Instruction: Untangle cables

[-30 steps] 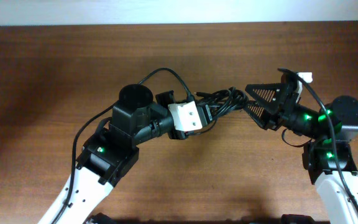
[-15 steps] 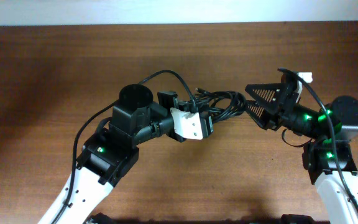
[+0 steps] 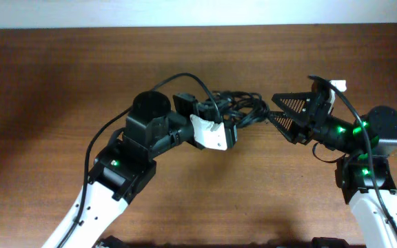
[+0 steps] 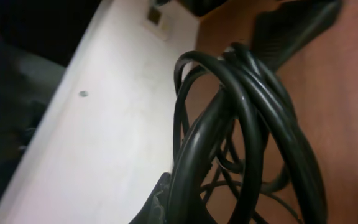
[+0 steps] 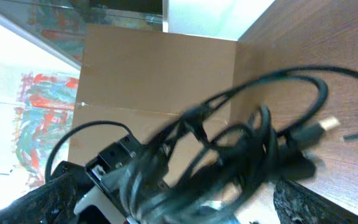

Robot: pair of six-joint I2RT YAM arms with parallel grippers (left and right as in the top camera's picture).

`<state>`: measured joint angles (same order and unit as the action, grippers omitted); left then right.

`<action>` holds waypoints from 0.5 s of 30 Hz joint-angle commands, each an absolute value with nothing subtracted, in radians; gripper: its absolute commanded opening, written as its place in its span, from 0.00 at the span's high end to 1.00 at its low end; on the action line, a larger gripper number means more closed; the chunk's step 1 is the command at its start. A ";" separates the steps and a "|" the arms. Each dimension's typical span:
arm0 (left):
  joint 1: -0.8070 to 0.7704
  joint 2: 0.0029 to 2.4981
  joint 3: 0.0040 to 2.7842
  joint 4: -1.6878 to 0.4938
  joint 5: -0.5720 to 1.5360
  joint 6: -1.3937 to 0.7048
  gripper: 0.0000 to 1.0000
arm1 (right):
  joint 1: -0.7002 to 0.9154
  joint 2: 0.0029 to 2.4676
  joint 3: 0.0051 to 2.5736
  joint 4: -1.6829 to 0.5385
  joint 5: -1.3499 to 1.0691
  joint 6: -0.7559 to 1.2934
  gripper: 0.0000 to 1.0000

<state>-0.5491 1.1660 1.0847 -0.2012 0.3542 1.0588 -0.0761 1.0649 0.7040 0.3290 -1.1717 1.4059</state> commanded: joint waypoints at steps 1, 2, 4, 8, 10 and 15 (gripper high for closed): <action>-0.547 1.181 1.100 -0.144 0.314 1.072 1.00 | -0.063 1.058 0.712 0.332 -1.185 1.395 0.01; -0.547 1.185 1.100 -0.135 0.314 1.073 1.00 | -0.054 1.058 0.712 0.332 -1.184 1.395 0.01; -0.547 1.193 1.100 -0.123 0.315 1.073 1.00 | -0.034 1.058 0.712 0.332 -1.173 1.395 0.01; -0.547 1.211 1.100 -0.124 0.317 1.073 1.00 | -0.017 1.058 0.712 0.332 -1.146 1.396 0.00; -0.547 1.214 1.100 -0.124 0.317 1.073 1.00 | -0.017 1.058 0.712 0.332 -1.140 1.396 0.13; -0.547 1.214 1.100 -0.129 0.326 1.072 1.00 | -0.015 1.058 0.712 0.332 -1.119 1.396 0.43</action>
